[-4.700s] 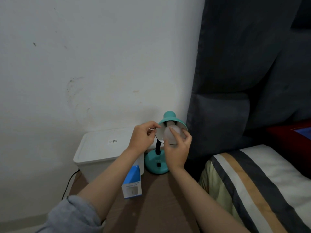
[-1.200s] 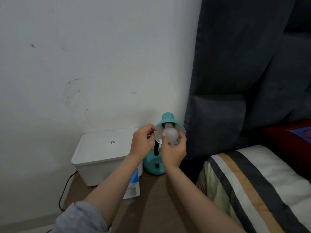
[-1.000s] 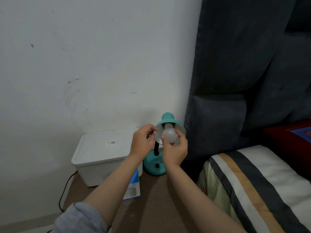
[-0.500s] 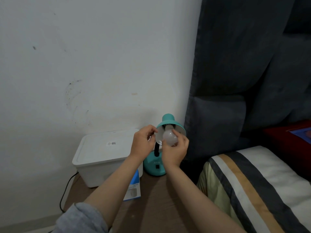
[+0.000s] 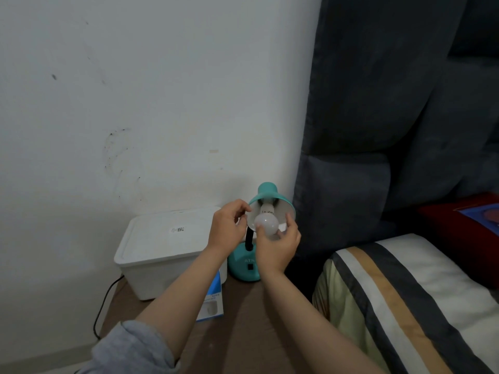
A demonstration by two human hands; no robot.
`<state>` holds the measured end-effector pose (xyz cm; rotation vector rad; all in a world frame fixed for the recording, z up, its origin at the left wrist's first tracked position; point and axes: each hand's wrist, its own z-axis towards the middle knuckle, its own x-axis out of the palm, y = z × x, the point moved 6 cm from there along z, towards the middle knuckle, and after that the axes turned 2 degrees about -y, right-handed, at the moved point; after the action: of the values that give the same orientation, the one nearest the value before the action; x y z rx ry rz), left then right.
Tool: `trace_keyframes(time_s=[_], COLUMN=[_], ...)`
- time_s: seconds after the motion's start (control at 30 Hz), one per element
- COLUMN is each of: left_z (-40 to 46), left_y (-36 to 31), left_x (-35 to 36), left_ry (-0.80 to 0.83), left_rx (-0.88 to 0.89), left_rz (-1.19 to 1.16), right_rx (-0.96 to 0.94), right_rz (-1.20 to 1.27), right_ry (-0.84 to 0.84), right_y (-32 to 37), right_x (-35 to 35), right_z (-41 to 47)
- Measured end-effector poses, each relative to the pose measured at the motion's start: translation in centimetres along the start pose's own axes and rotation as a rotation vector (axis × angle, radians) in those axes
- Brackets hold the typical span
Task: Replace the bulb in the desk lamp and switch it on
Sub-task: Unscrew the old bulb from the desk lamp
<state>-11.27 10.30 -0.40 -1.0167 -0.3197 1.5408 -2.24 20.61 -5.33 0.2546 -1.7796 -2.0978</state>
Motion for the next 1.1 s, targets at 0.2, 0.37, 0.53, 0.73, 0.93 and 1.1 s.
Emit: trace_keyframes(time_s=[0.2, 0.37, 0.53, 0.73, 0.93, 1.1], left_z=[-0.1, 0.0, 0.1, -0.3, -2.1, -6.5], left_y=[0.0, -0.1, 0.1, -0.1, -0.8, -0.2], left_x=[0.0, 0.0, -0.1, -0.4, -1.9, -4.3], left_ry=[-0.008, -0.006, -0.009, 0.050, 0.206, 0.183], left_rx=[0.000, 0.003, -0.006, -0.158, -0.242, -0.299], left_rz=[0.002, 0.007, 0.008, -0.053, 0.025, 0.084], right_rx=[0.217, 0.232, 0.173, 0.111, -0.011, -0.067], right_rz=[0.079, 0.078, 0.003, -0.029, -0.046, -0.110], right_ry=[-0.002, -0.009, 0.016, 0.025, 0.056, 0.127], right_y=[-0.8, -0.6, -0.6, 0.6, 2.2, 1.4], right_x=[0.7, 0.4, -0.8, -2.4, -4.6, -5.8], right_z=[0.0, 0.2, -0.1, -0.5, -1.8, -5.0])
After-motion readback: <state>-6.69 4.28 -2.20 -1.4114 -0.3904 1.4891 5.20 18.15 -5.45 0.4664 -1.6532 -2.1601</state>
